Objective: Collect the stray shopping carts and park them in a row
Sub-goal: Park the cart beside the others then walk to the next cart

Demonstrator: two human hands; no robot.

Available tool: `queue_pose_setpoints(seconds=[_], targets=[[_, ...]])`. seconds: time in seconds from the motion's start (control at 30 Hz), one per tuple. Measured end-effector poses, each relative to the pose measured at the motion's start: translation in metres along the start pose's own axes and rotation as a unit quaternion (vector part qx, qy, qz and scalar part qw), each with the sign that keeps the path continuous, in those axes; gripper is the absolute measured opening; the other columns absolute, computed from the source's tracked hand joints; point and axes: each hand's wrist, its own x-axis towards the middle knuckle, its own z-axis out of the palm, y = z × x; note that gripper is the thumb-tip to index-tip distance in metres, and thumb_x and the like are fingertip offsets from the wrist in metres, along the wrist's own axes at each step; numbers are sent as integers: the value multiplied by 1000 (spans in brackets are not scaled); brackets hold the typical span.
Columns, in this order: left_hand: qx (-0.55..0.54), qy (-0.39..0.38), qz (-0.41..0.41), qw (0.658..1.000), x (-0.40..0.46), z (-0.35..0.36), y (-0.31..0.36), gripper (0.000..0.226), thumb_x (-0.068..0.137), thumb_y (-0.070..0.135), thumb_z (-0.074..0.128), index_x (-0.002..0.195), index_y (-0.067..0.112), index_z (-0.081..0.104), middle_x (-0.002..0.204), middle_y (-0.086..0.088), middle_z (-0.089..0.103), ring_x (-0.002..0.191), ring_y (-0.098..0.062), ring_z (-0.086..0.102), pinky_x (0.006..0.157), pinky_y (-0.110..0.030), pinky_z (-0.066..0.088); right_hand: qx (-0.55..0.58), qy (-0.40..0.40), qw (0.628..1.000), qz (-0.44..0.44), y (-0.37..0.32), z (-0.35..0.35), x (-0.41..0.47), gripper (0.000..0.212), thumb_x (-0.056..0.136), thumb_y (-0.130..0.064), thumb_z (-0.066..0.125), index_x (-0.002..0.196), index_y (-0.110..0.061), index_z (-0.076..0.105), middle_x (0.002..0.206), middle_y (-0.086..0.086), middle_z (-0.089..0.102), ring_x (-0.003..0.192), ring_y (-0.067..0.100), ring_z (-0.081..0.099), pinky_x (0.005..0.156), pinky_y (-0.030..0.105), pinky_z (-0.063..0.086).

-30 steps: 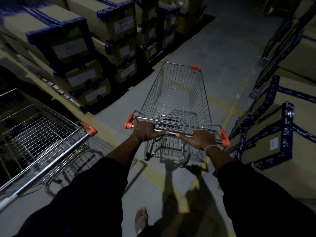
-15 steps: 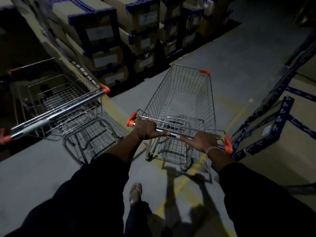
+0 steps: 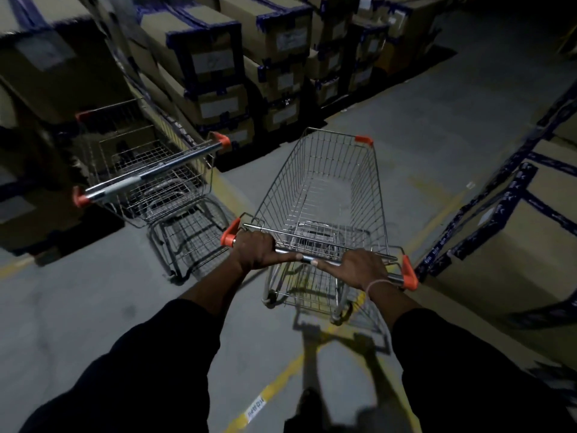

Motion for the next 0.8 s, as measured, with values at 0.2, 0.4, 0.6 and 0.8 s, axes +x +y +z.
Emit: queue_pose_setpoints(seconds=[0.2, 0.4, 0.6, 0.8], targets=[[-8, 0, -30, 1000, -82, 8, -16, 93, 68, 105, 24, 58, 18, 57, 56, 3, 51, 64, -21, 61, 83, -36, 50, 41, -42, 998, -23, -49, 11, -51, 103, 54, -114, 4, 58, -22, 49, 58, -1, 54, 55, 18, 55, 73, 33, 58], [-10, -14, -38, 999, -172, 22, -55, 95, 62, 106, 21, 57, 18, 57, 54, 4, 53, 59, -18, 60, 72, -30, 47, 64, -80, 994, -36, -122, 21, -114, 103, 57, -113, 13, 61, -19, 55, 64, 0, 62, 61, 18, 62, 64, 29, 49], [-39, -10, -60, 997, -259, 42, -88, 100, 57, 110, 17, 55, 20, 59, 55, 6, 59, 54, -10, 57, 55, -26, 35, 70, -114, 988, -74, -187, 33, -175, 107, 62, -111, 13, 68, -17, 63, 77, 3, 69, 75, 23, 68, 81, 36, 58], [-42, -9, -107, 993, -347, 59, -85, 89, 73, 101, 38, 60, 17, 66, 60, 3, 64, 61, -11, 61, 79, -30, 50, 77, -132, 982, -115, -224, 43, -228, 107, 51, -116, 11, 62, -20, 57, 74, 3, 66, 81, 26, 71, 85, 39, 57]])
